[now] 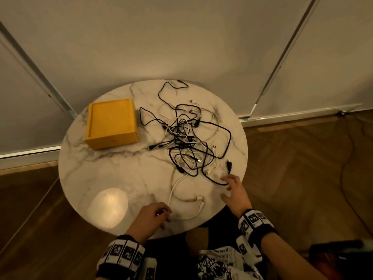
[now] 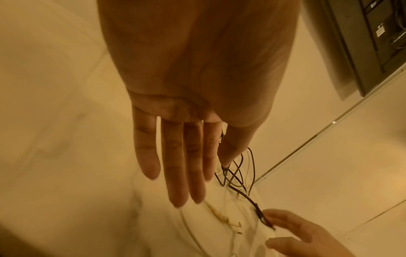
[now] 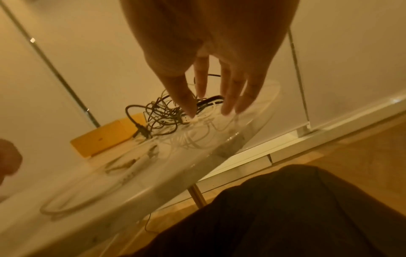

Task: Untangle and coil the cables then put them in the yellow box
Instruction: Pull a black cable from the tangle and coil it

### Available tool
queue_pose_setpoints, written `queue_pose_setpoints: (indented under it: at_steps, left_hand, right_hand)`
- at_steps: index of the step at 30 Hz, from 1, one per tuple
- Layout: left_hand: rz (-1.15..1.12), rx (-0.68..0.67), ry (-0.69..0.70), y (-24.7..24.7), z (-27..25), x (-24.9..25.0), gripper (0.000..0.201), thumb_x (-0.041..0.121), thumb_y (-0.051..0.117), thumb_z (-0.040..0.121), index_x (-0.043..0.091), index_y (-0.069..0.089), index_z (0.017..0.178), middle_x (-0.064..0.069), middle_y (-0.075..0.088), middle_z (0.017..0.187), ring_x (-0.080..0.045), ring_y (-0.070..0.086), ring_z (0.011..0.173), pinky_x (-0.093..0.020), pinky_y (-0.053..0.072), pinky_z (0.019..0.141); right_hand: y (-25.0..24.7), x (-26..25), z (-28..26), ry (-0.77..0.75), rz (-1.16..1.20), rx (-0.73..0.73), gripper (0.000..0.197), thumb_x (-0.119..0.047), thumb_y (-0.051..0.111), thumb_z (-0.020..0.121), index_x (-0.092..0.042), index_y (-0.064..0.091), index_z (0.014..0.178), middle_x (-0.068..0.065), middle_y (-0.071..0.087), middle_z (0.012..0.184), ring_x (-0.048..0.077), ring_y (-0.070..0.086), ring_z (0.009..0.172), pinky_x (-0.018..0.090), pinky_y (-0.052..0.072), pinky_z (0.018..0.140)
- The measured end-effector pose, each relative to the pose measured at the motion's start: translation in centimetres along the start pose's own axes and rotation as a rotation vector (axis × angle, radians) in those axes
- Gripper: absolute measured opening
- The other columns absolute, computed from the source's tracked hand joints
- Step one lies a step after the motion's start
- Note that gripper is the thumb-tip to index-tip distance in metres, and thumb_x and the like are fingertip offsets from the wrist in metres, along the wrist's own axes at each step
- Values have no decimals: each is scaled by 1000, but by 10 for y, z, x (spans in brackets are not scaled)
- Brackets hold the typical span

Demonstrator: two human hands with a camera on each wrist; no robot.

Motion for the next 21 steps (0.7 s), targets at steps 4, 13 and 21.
queue_pose_setpoints:
  at_steps: [4,13,21]
  left_hand:
    - [-69,147,63,-23,-14,-1,17,1,57,92,11,69,87,-5,74,74,-20,67,58,-18,49,55]
    - [-232,303,220,-63,-32,42,23,0,49,96,15,65,104,-6,74,80,-27,67,63,-27,48,54]
    - [-748,70,138,-73,-7,98,49,42,38,95,7,67,111,-16,71,88,-24,65,67,-31,46,59]
  right_hand:
    - [24,-31,5,-25,-52,-168,24,-13,68,81,-16,70,105,2,70,100,17,65,94,19,47,81]
    - [-58,-199,-11,-256,914,-60,13,-7,69,77,-1,65,88,5,64,58,11,51,43,22,42,41]
    - [-11,-238,-70,-383,635,-534,11,-6,78,76,-11,71,83,5,70,77,14,60,56,27,51,50]
Point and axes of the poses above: each hand's wrist, its own z-axis towards the middle knuckle, its own y-axis out of the palm, x = y × z, the point moved 6 cm from there along z, towards the middle knuckle
